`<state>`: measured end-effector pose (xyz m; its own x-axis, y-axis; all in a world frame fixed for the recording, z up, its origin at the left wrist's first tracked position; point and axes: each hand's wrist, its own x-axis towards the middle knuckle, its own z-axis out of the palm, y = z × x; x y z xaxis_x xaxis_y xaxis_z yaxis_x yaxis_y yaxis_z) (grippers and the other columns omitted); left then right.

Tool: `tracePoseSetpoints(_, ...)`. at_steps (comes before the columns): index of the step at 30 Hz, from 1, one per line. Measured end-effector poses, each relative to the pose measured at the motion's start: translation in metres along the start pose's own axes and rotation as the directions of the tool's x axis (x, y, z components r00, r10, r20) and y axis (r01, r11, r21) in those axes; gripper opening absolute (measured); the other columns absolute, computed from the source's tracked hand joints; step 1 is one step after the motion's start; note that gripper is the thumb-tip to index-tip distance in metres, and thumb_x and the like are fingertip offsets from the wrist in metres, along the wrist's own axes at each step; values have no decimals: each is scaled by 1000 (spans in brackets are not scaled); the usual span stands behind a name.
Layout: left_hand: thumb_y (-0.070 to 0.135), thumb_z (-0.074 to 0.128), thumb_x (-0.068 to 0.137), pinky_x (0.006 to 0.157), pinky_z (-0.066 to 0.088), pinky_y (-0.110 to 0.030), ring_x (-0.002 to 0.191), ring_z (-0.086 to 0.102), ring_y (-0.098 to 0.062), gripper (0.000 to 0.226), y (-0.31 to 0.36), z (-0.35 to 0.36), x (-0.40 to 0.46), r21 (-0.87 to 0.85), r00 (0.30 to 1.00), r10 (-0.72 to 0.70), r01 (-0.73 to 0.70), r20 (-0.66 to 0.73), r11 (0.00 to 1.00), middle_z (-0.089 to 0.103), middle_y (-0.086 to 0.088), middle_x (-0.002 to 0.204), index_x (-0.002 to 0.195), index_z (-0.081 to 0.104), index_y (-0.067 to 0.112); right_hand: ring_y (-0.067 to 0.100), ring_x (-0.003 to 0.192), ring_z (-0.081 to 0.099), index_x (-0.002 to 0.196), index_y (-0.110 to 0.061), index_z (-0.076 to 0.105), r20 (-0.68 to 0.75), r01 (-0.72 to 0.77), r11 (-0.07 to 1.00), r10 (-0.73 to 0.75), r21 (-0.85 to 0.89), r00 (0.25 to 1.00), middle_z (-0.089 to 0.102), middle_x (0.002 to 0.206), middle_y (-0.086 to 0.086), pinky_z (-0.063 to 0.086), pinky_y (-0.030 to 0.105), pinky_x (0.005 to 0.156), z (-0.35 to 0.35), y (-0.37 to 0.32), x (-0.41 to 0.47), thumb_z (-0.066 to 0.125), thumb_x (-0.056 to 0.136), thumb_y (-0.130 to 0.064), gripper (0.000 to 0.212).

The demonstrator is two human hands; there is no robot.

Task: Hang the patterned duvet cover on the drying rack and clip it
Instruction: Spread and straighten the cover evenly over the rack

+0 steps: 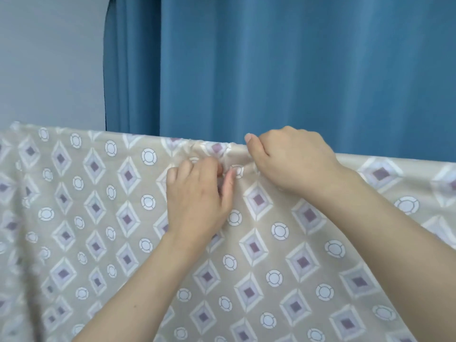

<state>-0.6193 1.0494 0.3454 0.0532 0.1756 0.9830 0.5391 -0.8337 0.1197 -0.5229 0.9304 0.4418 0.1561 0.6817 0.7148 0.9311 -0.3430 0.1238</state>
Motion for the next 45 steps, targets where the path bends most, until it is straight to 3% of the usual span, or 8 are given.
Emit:
tracePoseSetpoints(8,23,51,87,70,41,-41,67,44,-22,16,-25,-4,-1,-123,996,-32,43,88,992,49,6,63,72,48,18,26,67,47,75,-24,59,59,80,995,-84,56,995,46,66,-3,32,35,64,8,-36,20,17,102,-45,54)
tracePoseSetpoints(17,39,66,81,101,31,-45,116,40,-33,61,-102,-28,9,49,928,-360,366,-94,929,44,-11,128,129,43,9,18,63,45,69,-20,37,77,252,967,-254,41,964,46,70,-4,24,32,51,20,-66,41,20,102,-48,47)
tracePoseSetpoints(21,49,61,87,88,36,-43,96,52,-32,43,-121,-35,19,148,909,-405,416,-102,897,59,-5,103,107,53,11,23,72,46,83,-20,37,73,317,948,-317,17,946,43,75,-6,28,34,57,31,-87,54,34,100,-35,24)
tracePoseSetpoints(25,36,50,97,61,40,-38,68,56,-25,27,-129,-34,27,13,931,-361,361,53,933,57,4,66,77,51,18,24,74,49,88,-20,40,71,327,945,-327,12,942,49,79,-5,25,33,53,38,-105,63,44,93,-22,7)
tracePoseSetpoints(30,23,51,97,51,31,-37,55,41,-20,38,-138,-36,11,-71,944,-261,279,201,958,42,5,53,63,33,22,25,81,46,91,-17,40,107,300,951,-307,79,946,49,87,-1,32,36,68,45,-125,74,28,100,-44,30)
tracePoseSetpoints(38,26,55,98,59,40,-27,57,52,-5,31,-178,-60,-12,-319,727,-149,463,670,827,56,5,62,69,49,15,29,95,61,102,-15,44,-37,352,936,-353,-11,935,64,106,4,29,34,62,67,-182,96,29,102,-42,31)
tracePoseSetpoints(42,35,53,90,82,49,-39,89,59,-15,17,-245,-79,7,-202,891,-407,444,201,873,63,9,96,101,56,23,30,82,54,98,-14,44,-9,389,921,-389,-2,921,61,100,4,30,34,61,71,-216,114,38,100,-28,15)
tracePoseSetpoints(45,33,49,90,100,38,-44,117,45,-28,38,-306,-97,22,34,758,-651,652,-38,758,54,-2,122,125,46,15,28,76,46,93,-14,40,3,376,926,-377,17,926,48,84,2,29,33,60,74,-242,123,40,97,-26,13)
